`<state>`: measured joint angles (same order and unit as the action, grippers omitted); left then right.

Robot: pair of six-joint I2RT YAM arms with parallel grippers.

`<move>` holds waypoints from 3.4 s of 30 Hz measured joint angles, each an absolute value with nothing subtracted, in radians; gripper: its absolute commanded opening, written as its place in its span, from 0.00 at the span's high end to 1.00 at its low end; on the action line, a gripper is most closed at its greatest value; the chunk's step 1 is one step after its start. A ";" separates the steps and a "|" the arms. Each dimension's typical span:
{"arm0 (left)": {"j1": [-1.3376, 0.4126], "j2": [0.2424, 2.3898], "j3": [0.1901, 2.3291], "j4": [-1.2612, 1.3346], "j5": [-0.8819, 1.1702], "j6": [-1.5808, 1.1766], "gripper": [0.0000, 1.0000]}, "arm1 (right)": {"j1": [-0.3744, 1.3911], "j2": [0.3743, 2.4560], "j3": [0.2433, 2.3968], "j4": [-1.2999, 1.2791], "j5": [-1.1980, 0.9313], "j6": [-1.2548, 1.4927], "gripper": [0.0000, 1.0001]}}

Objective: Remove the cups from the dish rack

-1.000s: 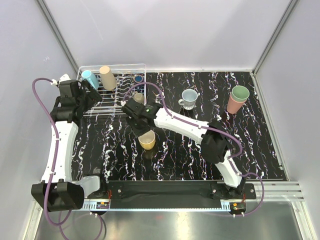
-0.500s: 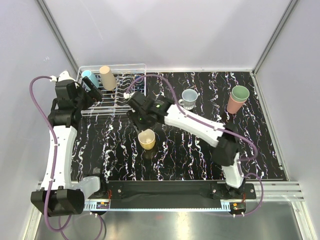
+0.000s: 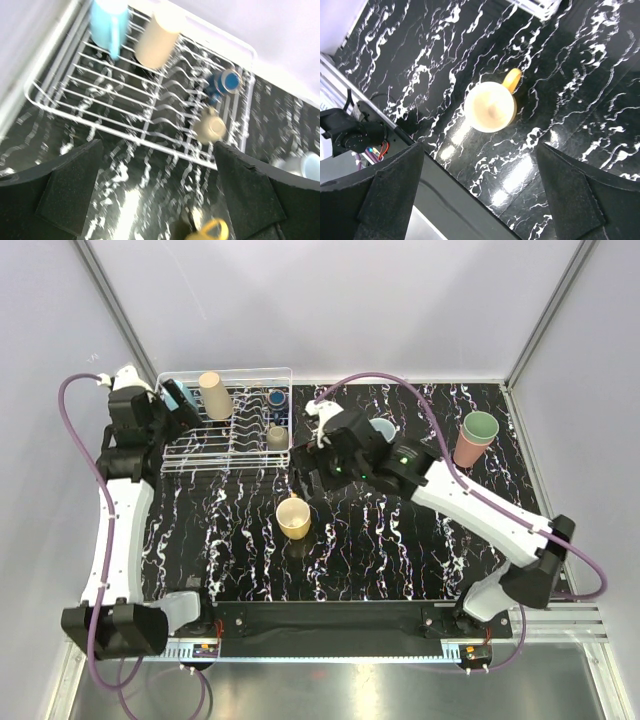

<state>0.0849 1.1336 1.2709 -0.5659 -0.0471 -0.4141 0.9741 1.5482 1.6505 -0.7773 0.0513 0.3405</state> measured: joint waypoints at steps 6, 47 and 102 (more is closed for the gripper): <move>0.087 1.326 1.361 -0.507 -0.139 -0.371 0.06 | 0.921 1.425 1.544 -0.735 0.050 0.328 0.00; 0.160 2.189 1.792 -0.281 -0.276 -0.304 0.53 | 0.812 1.425 1.436 -0.593 -0.055 0.305 0.00; 0.096 1.478 1.401 -0.504 0.109 -0.531 1.00 | 0.739 1.512 1.430 -0.354 -0.203 0.566 0.00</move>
<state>0.0956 1.4784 1.4014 -0.5041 0.1093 -0.5308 0.7395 1.5116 1.4303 -0.3538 -0.2031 0.5659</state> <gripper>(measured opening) 0.166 0.994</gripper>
